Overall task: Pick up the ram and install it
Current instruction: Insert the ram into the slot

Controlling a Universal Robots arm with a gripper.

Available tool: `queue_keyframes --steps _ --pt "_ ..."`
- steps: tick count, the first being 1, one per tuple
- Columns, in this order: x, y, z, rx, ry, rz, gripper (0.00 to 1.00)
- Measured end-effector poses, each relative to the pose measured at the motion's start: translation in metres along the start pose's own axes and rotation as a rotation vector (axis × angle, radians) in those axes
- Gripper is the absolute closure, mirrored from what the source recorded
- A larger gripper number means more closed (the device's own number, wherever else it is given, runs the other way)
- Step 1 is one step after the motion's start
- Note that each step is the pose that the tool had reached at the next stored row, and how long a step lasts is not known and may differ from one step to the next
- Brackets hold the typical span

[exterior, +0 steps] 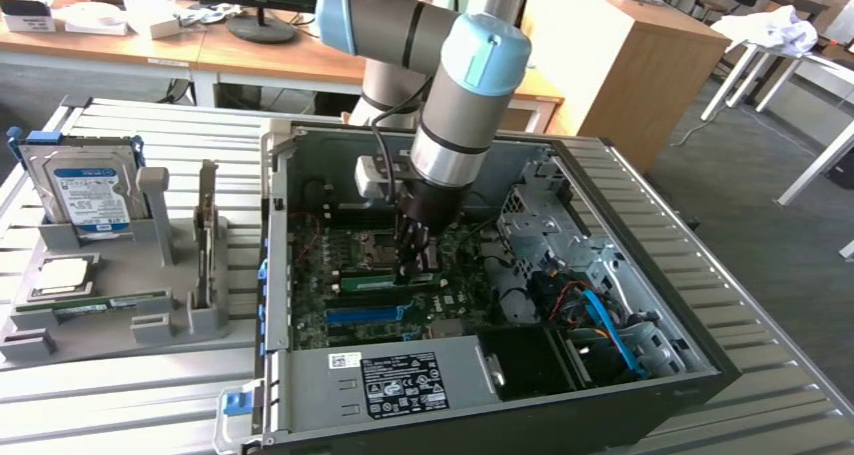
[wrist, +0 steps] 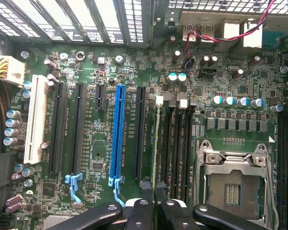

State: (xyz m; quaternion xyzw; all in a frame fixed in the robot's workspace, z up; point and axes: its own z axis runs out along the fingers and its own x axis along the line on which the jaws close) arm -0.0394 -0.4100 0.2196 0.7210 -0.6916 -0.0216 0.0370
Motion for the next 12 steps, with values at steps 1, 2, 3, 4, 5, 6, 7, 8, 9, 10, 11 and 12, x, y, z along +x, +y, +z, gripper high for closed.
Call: queue_keyframes --steps 1,2,3,4,5,6,7,8,9,10,11,12 --pt "0.0000 0.0000 0.0001 0.0000 -0.0001 0.000 0.87" --pt "0.0000 0.0000 0.0001 0.0001 -0.0003 0.000 0.87" --pt "0.0000 0.0000 0.0001 0.0000 -0.0002 0.000 0.87" --pt "0.0000 0.0000 0.0001 -0.0002 -0.0001 0.000 0.86" --pt "0.0000 0.0000 0.0001 -0.0001 -0.0001 0.000 0.86" --pt "0.0000 0.0000 0.0001 0.0001 -0.0002 0.000 0.86" --pt "0.0000 0.0000 0.0001 0.0000 -0.0002 0.000 0.80" --pt "0.0000 0.0000 0.0001 0.0001 -0.0002 0.000 0.80" --pt "0.0000 0.0000 -0.0003 0.0001 -0.0001 0.000 0.80" --pt "0.0000 0.0002 -0.0024 0.0004 -0.0003 0.000 0.80" --pt "0.0001 0.0004 -0.0056 0.0008 -0.0003 0.000 0.80" --pt "0.0002 0.0007 -0.0092 0.0009 0.0000 0.000 0.80"
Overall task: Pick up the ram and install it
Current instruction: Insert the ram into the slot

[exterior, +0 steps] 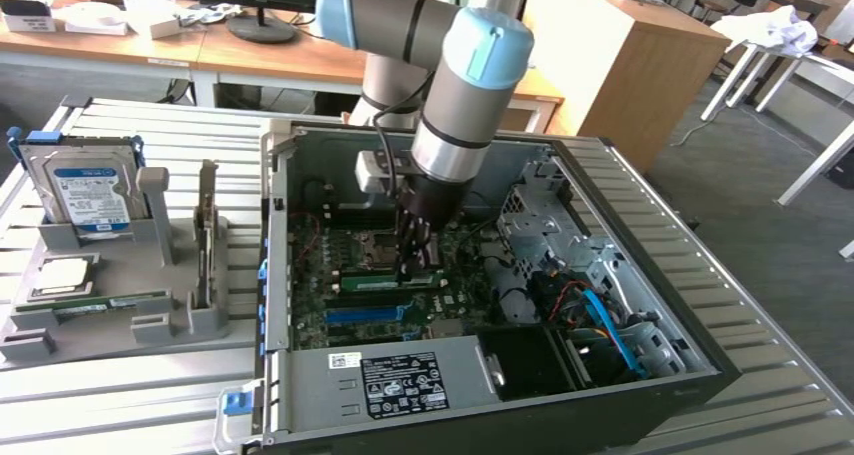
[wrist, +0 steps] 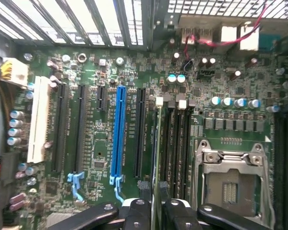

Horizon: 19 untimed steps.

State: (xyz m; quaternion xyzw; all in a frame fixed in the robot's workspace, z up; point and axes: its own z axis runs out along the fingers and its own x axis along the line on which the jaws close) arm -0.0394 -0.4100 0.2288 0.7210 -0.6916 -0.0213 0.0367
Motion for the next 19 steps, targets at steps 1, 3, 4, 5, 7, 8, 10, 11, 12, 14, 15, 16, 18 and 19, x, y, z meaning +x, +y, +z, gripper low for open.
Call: queue_keyframes --steps 1,3,4,5,7,8,10,11,12,14,15,16,18,19 --pt "0.000 0.0003 -0.0031 0.0002 -0.0001 0.000 0.80" --pt "0.000 0.0009 -0.0104 0.0005 -0.0001 0.000 0.80" --pt "0.000 0.0012 -0.0140 0.0005 0.0000 0.000 0.80" --pt "0.000 0.0015 -0.0179 0.0006 0.0000 0.000 0.80" --pt "0.000 0.0022 -0.0263 0.0013 0.0000 0.000 0.80" --pt "0.000 0.0025 -0.0301 0.0014 0.0000 0.000 0.80" --pt "0.000 0.0013 -0.0319 0.0014 -0.0006 0.000 0.88" --pt "0.000 -0.0029 -0.0323 -0.0013 -0.0017 0.000 0.88" --pt "0.000 -0.0076 -0.0327 -0.0044 -0.0019 0.000 0.90" --pt "0.001 -0.0165 -0.0335 -0.0095 -0.0020 0.000 0.90" --pt "0.001 -0.0209 -0.0339 -0.0119 -0.0020 0.000 0.90" --pt "0.001 -0.0254 -0.0342 -0.0142 -0.0021 -0.001 0.90" --pt "0.002 -0.0344 -0.0349 -0.0185 -0.0024 -0.001 0.90" --pt "0.002 -0.0388 -0.0353 -0.0206 -0.0025 -0.001 0.90"
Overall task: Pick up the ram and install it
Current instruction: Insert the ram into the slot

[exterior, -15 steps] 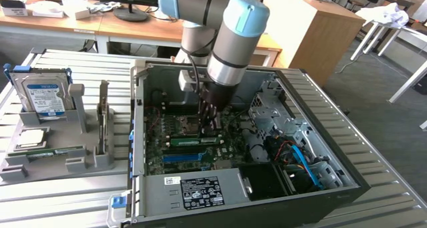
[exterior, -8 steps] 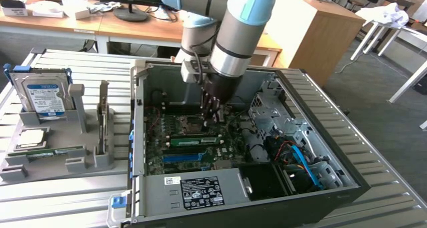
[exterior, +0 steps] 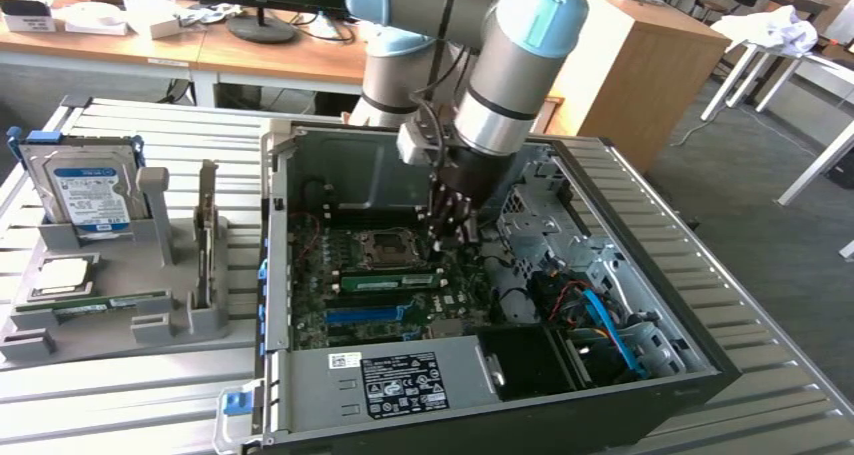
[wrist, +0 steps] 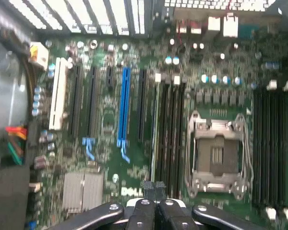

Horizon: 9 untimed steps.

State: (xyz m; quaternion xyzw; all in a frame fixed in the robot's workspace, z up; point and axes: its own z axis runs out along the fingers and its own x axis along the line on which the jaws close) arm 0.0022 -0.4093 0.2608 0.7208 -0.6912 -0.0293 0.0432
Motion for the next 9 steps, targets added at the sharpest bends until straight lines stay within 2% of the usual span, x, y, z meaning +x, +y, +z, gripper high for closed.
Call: queue_keyframes --steps 9 --pt "0.001 -0.0290 -0.0030 -0.0084 0.0025 0.000 0.90"
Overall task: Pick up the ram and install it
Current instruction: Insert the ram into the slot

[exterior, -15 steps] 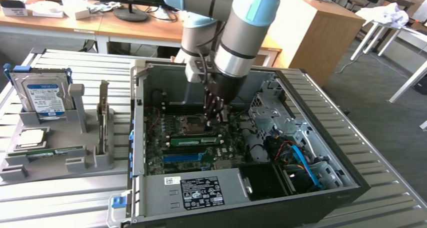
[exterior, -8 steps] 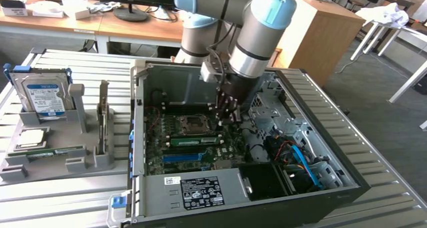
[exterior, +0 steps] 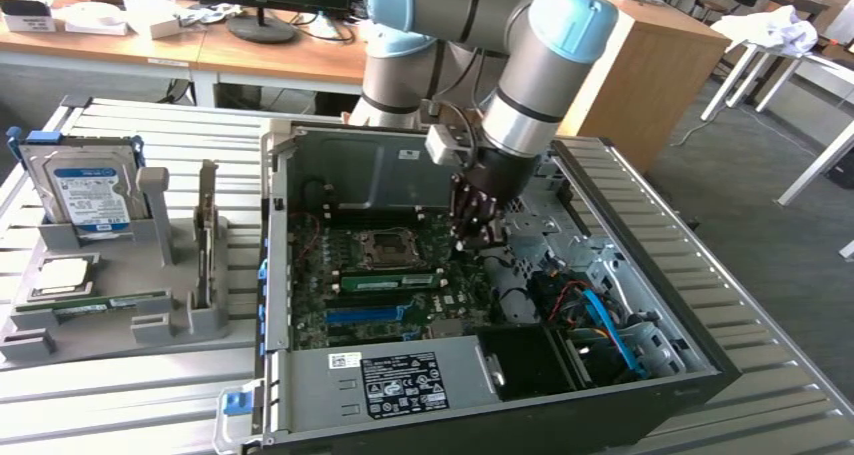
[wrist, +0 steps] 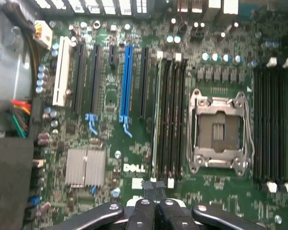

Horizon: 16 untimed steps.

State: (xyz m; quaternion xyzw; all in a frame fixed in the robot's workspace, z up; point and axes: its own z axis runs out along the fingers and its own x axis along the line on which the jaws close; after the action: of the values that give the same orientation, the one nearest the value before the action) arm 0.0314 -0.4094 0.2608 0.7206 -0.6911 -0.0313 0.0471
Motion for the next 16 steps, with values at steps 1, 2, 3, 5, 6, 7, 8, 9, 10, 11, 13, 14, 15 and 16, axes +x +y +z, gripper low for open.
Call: queue_keyframes --steps 1,2,3,5,6,7,8,9,10,11,13,14,15,16 --pt "0.0001 -0.0024 -0.0003 -0.0006 0.0000 0.000 0.90" --pt "0.0002 -0.0036 -0.0006 -0.0012 0.0001 0.000 0.90" --pt "0.0001 -0.0037 -0.0006 -0.0011 -0.0002 0.000 0.90" --pt "0.0001 -0.0037 -0.0004 0.0004 -0.0004 0.000 0.90" --pt "0.0002 -0.0037 -0.0003 0.0107 0.0003 0.000 0.90" --pt "0.0002 -0.0037 -0.0001 0.0225 0.0007 0.001 0.90" --pt "0.0002 -0.0037 0.0002 0.0343 0.0012 0.001 0.90" --pt "0.0002 -0.0037 0.0005 0.0468 0.0015 0.001 0.90" --pt "0.0001 -0.0037 0.0007 0.0514 0.0013 0.001 0.90" --pt "0.0001 -0.0037 0.0007 0.0514 0.0012 0.001 0.90" --pt "0.0001 -0.0037 0.0007 0.0516 0.0013 0.001 0.90" --pt "0.0001 -0.0037 0.0007 0.0516 0.0014 0.001 0.90" --pt "0.0001 -0.0037 0.0007 0.0516 0.0014 0.001 0.90" --pt "0.0001 -0.0037 0.0007 0.0517 0.0014 0.001 0.90"
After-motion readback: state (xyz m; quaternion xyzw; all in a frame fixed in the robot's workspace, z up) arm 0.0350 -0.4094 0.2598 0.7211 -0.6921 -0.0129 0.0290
